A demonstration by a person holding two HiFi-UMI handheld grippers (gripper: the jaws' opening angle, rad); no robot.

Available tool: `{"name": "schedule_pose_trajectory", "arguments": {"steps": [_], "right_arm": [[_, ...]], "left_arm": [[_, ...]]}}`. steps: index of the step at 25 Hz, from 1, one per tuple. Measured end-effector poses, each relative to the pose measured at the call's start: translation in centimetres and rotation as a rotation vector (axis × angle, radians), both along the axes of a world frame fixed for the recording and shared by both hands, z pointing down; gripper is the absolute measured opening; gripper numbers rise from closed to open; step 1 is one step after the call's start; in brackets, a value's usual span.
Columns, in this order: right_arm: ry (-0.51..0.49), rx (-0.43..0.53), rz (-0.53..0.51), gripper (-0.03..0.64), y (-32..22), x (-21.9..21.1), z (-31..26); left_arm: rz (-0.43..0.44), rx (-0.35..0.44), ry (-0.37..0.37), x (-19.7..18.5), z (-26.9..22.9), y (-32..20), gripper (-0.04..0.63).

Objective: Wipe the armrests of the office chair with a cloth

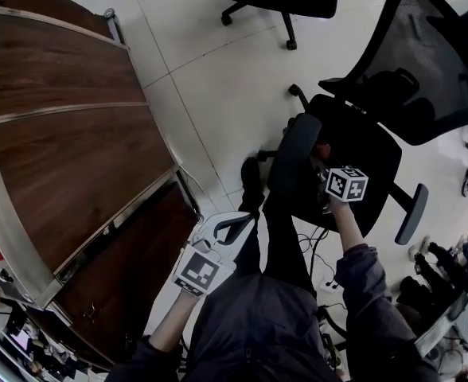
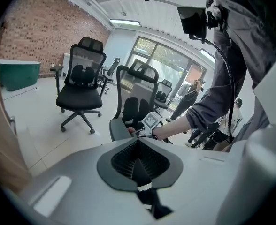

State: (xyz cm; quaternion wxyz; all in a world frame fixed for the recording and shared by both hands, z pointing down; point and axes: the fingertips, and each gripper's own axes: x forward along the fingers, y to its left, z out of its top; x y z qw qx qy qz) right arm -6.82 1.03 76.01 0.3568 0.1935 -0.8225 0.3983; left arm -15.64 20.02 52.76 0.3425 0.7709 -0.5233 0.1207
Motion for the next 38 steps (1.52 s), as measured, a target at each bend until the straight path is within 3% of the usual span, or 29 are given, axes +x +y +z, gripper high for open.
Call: {"name": "schedule_pose_trajectory", "arguments": {"steps": [8,13,21,26,33,38], "right_arm": [[0.111,-0.068,-0.024,0.055,1.6,-1.7,7.0],[0.129,-0.074,-0.04,0.055,1.4,-1.9,8.1],[-0.075,-0.056,-0.036,0.054,2.5,-2.2,0.1],[-0.118,-0.039,-0.026,0.054,2.6,-0.6,-3.3],[-0.08,-0.043,-0.055,0.054,2.0,-1.5,0.2],[0.027,-0.067,-0.054,0.054,1.3,-2.7,5.3]], "left_arm": [[-0.004,-0.012,-0.003,-0.1,0.1,-0.3,0.015],[-0.015,-0.017,0.006,0.4,0.1,-0.4,0.015],[-0.008,0.005,0.017,1.2,-0.5,-0.7,0.017],[-0.012,0.02,0.019,1.3,-0.9,-1.2,0.015],[-0.011,0.0,0.014,1.4,-0.4,-0.6,0.017],[-0.017,-0.012,0.009,1.5,-0.2,-0.6,0.015]]}}
